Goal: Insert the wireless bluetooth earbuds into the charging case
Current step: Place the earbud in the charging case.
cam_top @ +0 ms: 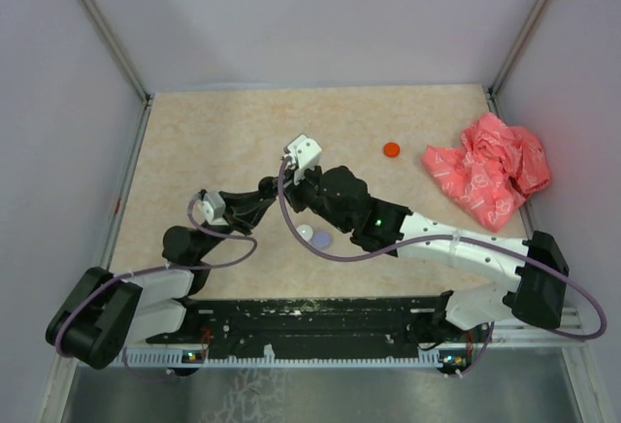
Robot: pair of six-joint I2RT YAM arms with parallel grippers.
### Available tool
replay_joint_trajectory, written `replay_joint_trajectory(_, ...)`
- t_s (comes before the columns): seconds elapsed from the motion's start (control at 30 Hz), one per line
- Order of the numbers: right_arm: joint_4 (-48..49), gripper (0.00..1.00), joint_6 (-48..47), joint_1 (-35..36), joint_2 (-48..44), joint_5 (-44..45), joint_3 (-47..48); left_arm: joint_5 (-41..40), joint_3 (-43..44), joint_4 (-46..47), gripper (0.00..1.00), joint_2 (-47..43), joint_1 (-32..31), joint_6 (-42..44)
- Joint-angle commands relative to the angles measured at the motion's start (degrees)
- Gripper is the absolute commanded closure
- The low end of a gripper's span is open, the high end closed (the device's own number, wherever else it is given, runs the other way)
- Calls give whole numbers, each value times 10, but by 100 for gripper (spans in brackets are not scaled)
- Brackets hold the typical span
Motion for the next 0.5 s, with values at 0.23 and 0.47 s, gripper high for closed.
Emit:
replay_joint_trajectory(0.23, 214, 91, -49, 37, -11, -17, -57, 31, 12, 115, 100, 27, 0, -47)
replay_joint_trajectory(0.47, 256, 92, -62, 39, 10, 1, -75, 33, 13, 121, 100, 22, -1, -57)
